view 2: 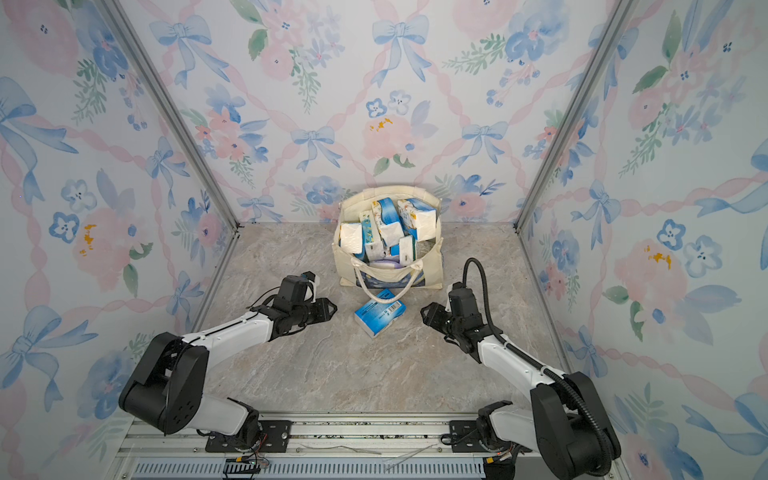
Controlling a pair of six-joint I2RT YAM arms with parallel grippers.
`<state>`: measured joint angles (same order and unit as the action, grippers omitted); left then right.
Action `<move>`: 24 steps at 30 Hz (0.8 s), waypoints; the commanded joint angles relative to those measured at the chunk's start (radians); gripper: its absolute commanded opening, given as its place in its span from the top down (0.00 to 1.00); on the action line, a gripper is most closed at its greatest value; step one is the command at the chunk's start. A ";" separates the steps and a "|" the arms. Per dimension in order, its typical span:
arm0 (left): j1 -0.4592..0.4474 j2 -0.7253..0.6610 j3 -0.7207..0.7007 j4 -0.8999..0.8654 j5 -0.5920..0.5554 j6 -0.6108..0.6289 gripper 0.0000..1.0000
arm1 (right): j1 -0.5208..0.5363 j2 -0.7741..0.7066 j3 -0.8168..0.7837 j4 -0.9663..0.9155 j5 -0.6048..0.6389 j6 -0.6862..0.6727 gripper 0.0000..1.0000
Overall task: Put tissues into the canvas bag
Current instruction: Move the pack of facial tissues to the center of the board.
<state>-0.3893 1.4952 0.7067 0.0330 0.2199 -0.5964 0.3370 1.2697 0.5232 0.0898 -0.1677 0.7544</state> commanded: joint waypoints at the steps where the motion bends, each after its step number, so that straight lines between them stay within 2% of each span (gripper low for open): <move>1: -0.015 0.067 0.021 0.106 0.049 -0.029 0.62 | 0.022 0.076 -0.009 0.185 0.059 0.070 0.43; 7: -0.049 0.139 0.054 0.141 0.064 -0.039 0.66 | 0.045 0.207 -0.004 0.318 0.088 0.107 0.44; 18: -0.055 0.175 0.070 0.174 0.060 -0.049 0.60 | 0.070 0.361 0.034 0.446 0.118 0.127 0.44; 24: -0.073 0.198 0.088 0.176 0.071 -0.052 0.59 | 0.088 0.379 0.044 0.468 0.144 0.119 0.44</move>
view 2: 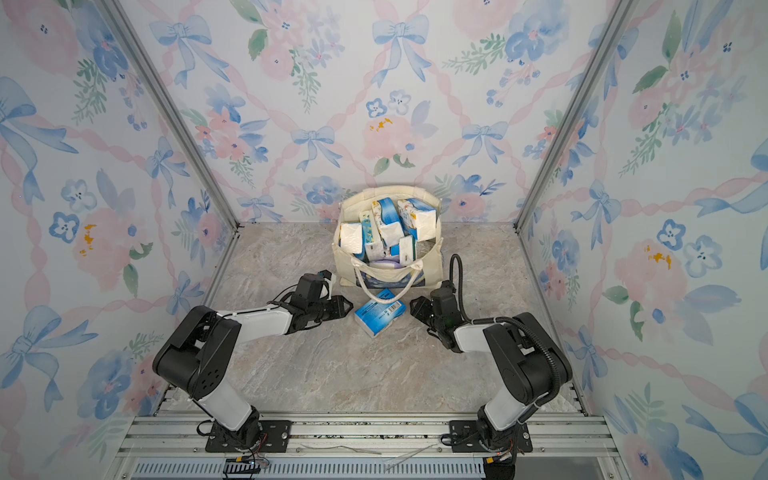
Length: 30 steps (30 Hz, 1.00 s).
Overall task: Put tissues into the canvas bag
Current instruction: Move the pack of facial tissues to the center of the board.
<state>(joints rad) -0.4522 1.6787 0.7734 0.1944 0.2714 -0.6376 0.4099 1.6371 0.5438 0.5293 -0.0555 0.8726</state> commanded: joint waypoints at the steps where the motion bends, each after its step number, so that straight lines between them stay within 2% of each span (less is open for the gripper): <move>1: -0.013 0.018 0.022 0.014 0.022 -0.012 0.59 | 0.017 0.012 0.030 0.024 0.029 -0.005 0.44; 8: -0.028 0.020 0.018 0.010 0.041 -0.018 0.59 | 0.038 0.062 0.049 0.030 0.009 -0.013 0.44; 14: -0.059 -0.013 0.009 -0.044 0.045 -0.012 0.60 | 0.063 0.034 0.050 -0.008 -0.026 -0.028 0.43; 30: -0.164 -0.228 -0.152 -0.126 0.018 -0.095 0.62 | 0.160 -0.092 -0.025 -0.110 -0.013 -0.036 0.42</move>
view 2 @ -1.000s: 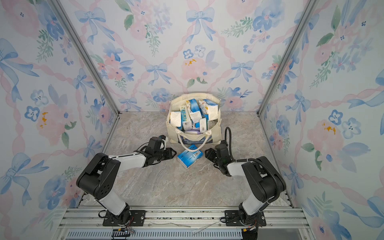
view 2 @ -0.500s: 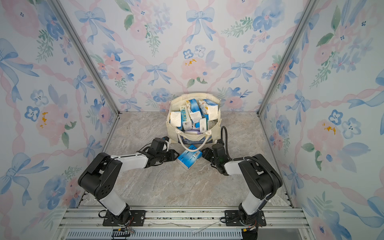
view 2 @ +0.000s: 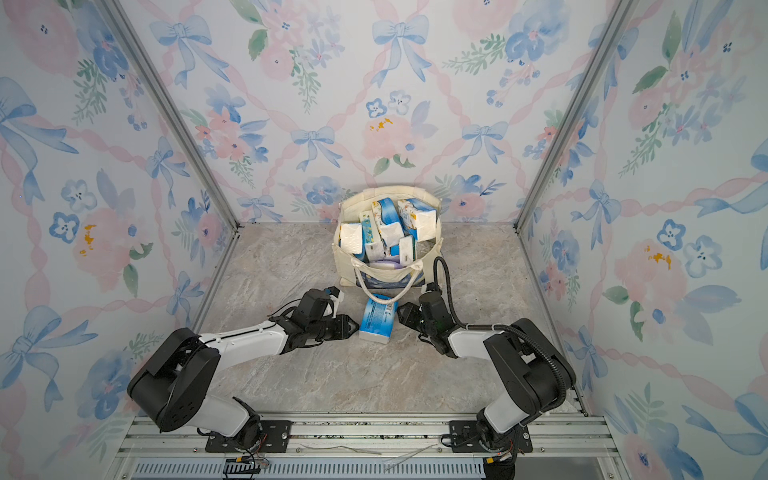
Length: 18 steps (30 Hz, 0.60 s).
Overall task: Put tissues into the canvas bag
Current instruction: Move the pack of facial tissues to the center of the board.
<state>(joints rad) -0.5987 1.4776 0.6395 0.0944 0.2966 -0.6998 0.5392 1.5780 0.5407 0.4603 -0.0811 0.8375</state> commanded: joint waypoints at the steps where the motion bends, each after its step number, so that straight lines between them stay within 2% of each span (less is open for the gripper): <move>1: -0.023 -0.030 -0.020 -0.030 -0.019 -0.033 0.62 | 0.046 -0.038 -0.022 -0.054 0.029 -0.001 0.42; 6: -0.027 -0.006 -0.001 -0.033 -0.053 -0.008 0.62 | 0.088 -0.043 -0.018 -0.088 0.068 -0.010 0.42; 11: -0.046 0.042 0.032 -0.016 -0.025 -0.004 0.64 | 0.126 -0.059 -0.015 -0.113 0.082 -0.007 0.42; 18: -0.097 0.012 0.025 -0.043 -0.032 -0.026 0.65 | 0.202 -0.156 -0.013 -0.232 0.136 -0.028 0.42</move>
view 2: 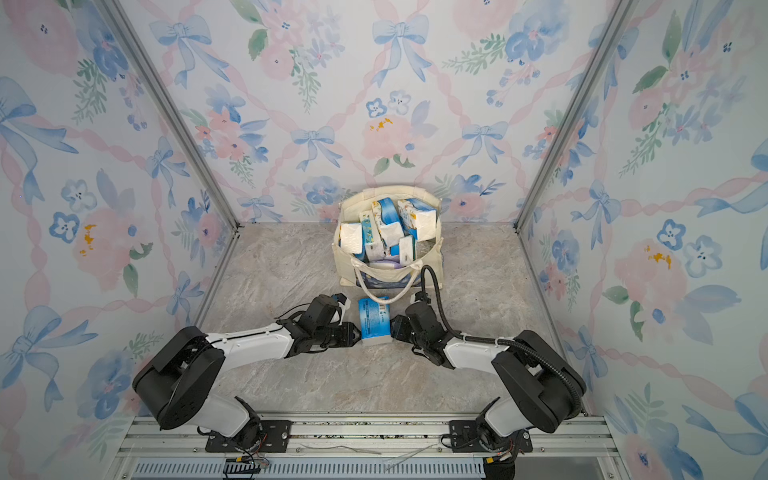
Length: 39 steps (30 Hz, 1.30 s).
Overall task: Put tissues into the canvas bag
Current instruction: Move the pack of facial tissues to the center of the board.
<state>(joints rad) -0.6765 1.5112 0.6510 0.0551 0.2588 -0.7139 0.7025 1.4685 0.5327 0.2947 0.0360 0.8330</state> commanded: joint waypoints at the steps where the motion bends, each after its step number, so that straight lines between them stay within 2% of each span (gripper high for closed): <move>1: -0.025 -0.031 0.010 -0.011 0.005 -0.017 0.65 | 0.049 -0.066 -0.007 -0.088 0.028 -0.026 0.42; 13: -0.080 -0.198 -0.065 -0.151 -0.030 -0.074 0.65 | 0.161 -0.245 -0.084 -0.255 0.060 0.051 0.41; 18: -0.076 -0.221 -0.104 -0.175 -0.016 -0.080 0.65 | 0.162 -0.341 -0.133 -0.359 0.084 0.059 0.38; 21: -0.050 -0.213 -0.086 -0.240 0.003 -0.039 0.66 | 0.139 -0.415 -0.143 -0.430 0.075 0.036 0.34; 23: -0.029 -0.226 -0.054 -0.310 -0.024 -0.002 0.67 | 0.100 -0.463 -0.144 -0.467 0.025 0.011 0.32; 28: -0.008 -0.280 0.052 -0.366 -0.064 0.067 0.66 | -0.032 -0.538 -0.152 -0.431 -0.255 -0.015 0.26; 30: -0.008 -0.285 0.076 -0.374 -0.079 0.096 0.65 | -0.056 -0.548 -0.150 -0.411 -0.328 -0.009 0.23; 33: -0.012 -0.272 0.148 -0.371 -0.098 0.125 0.65 | -0.059 -0.547 -0.152 -0.390 -0.361 -0.004 0.19; 39: -0.057 -0.160 0.227 -0.366 -0.139 0.177 0.66 | -0.054 -0.471 -0.154 -0.327 -0.408 0.017 0.19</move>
<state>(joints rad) -0.7124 1.2980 0.8528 -0.2871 0.1528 -0.5926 0.6495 0.9699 0.3939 -0.0696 -0.3157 0.8383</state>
